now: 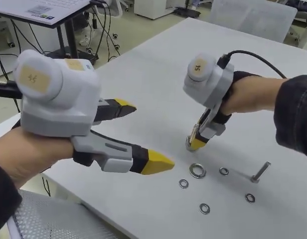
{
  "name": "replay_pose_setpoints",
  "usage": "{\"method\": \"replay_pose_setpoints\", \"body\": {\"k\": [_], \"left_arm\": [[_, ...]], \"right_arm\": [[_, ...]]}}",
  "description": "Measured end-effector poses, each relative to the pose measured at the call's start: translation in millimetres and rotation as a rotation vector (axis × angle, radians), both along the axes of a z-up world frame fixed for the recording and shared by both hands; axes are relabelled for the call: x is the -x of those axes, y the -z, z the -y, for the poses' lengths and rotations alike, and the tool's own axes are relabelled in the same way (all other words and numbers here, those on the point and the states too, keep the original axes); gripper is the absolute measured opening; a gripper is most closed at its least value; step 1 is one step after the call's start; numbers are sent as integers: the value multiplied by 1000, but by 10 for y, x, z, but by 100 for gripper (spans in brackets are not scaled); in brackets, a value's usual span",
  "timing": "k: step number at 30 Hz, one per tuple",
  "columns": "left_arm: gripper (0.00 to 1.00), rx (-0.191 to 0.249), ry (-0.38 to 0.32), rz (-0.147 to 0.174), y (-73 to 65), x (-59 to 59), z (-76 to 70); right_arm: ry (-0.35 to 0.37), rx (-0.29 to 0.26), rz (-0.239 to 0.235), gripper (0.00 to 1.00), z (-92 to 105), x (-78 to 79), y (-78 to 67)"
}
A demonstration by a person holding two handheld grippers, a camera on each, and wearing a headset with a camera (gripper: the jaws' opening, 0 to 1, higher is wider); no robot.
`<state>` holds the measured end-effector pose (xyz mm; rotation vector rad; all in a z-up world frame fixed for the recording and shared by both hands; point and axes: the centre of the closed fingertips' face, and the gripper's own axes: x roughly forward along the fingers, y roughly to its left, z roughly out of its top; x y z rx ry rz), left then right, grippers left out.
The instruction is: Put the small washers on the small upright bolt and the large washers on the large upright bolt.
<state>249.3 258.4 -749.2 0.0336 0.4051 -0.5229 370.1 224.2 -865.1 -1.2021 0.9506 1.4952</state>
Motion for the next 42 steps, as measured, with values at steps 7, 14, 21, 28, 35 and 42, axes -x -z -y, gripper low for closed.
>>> {"method": "replay_pose_setpoints", "body": {"k": [7,14,21,28,35,42], "left_arm": [[84,0,0,-1,5,-8,-2],[84,-1,0,-1,9,-6,1],[84,-1,0,-2,16,3,1],[84,-4,2,-4,26,7,11],[84,-5,5,-4,30,11,21],[84,-5,10,-4,28,7,27]], "right_arm": [[3,-4,-3,23,13,6,9],[-4,-3,0,24,32,3,19],[-14,-14,0,27,51,0,20],[3,-28,1,31,114,-18,-23],[8,-27,6,33,169,-18,-32],[27,-24,12,33,291,-17,-72]]}}
